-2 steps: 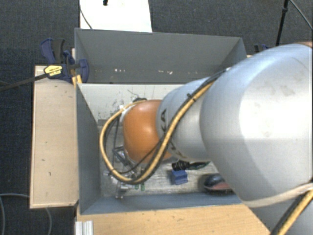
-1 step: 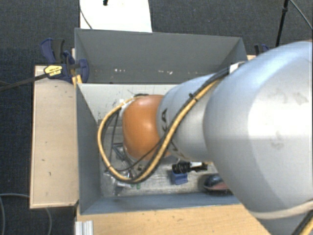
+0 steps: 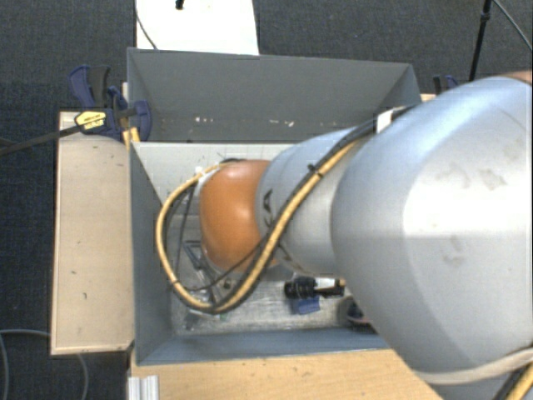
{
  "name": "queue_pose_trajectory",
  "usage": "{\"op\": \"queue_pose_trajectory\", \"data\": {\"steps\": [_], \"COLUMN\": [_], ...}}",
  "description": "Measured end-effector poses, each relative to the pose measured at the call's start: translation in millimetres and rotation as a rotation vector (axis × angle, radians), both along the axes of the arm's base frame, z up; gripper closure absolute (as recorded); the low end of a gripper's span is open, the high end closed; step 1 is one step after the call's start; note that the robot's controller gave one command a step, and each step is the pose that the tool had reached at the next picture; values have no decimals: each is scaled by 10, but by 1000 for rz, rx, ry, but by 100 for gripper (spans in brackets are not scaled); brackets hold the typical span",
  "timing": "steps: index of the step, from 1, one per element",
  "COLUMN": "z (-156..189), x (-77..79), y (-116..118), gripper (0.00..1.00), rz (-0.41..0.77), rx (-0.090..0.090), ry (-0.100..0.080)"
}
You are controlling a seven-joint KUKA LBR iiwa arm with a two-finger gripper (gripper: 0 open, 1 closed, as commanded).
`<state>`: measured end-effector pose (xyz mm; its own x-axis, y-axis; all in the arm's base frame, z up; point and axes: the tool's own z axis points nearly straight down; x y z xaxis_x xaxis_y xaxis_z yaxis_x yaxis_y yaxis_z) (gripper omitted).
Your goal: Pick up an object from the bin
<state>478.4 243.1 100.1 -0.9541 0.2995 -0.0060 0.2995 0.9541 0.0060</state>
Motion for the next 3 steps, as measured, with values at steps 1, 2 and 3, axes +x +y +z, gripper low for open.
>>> {"op": "queue_pose_trajectory", "data": {"steps": [1, 2, 3], "z": [-297, -295, -281], "x": [33, 36, 47], "y": [-47, -46, -44], "gripper": [0, 0, 100], "rz": [-187, -189, -191], "rx": [-2, -2, 0], "ry": [8, 7, 4]}}
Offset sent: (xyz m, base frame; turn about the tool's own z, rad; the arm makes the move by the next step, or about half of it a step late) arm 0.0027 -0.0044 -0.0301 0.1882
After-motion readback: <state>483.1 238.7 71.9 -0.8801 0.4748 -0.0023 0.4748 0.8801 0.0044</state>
